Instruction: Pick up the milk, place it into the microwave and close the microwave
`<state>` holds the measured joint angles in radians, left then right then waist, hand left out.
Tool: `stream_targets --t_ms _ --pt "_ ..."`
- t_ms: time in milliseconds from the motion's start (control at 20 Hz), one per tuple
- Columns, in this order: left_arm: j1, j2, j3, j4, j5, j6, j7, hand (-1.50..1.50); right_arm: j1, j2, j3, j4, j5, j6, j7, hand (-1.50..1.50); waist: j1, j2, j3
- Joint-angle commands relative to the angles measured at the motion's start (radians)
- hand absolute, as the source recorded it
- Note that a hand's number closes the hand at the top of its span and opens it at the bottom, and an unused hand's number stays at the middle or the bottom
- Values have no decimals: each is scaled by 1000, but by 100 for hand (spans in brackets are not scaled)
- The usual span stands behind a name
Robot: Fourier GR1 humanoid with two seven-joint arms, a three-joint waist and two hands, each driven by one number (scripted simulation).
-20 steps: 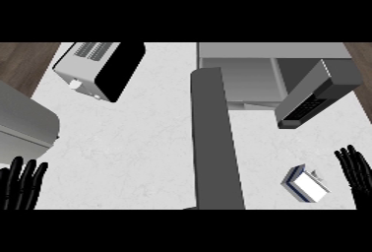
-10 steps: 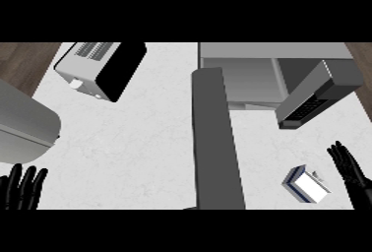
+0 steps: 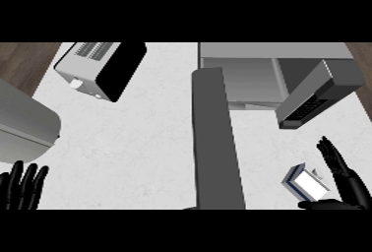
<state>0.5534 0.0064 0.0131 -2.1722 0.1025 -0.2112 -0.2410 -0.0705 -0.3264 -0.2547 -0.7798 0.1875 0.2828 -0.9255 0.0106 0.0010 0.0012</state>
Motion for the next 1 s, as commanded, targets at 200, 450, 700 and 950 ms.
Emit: stream_targets --t_ms 200,450,700,950 --pt "-40 -6 0 -19 -4 23 54 -150 -39 -21 47 232 37 73 -244 -150 2 2 2" --pt "0 35 78 -6 67 -40 -7 -150 -103 -13 75 304 30 102 -215 -150 15 3 2" --pt "8 27 81 54 78 -62 -36 -150 -108 1 72 333 3 86 -254 -150 9 1 2" --pt "-34 36 86 27 72 -42 9 -150 -137 -27 68 374 -15 117 -296 -150 10 5 4"
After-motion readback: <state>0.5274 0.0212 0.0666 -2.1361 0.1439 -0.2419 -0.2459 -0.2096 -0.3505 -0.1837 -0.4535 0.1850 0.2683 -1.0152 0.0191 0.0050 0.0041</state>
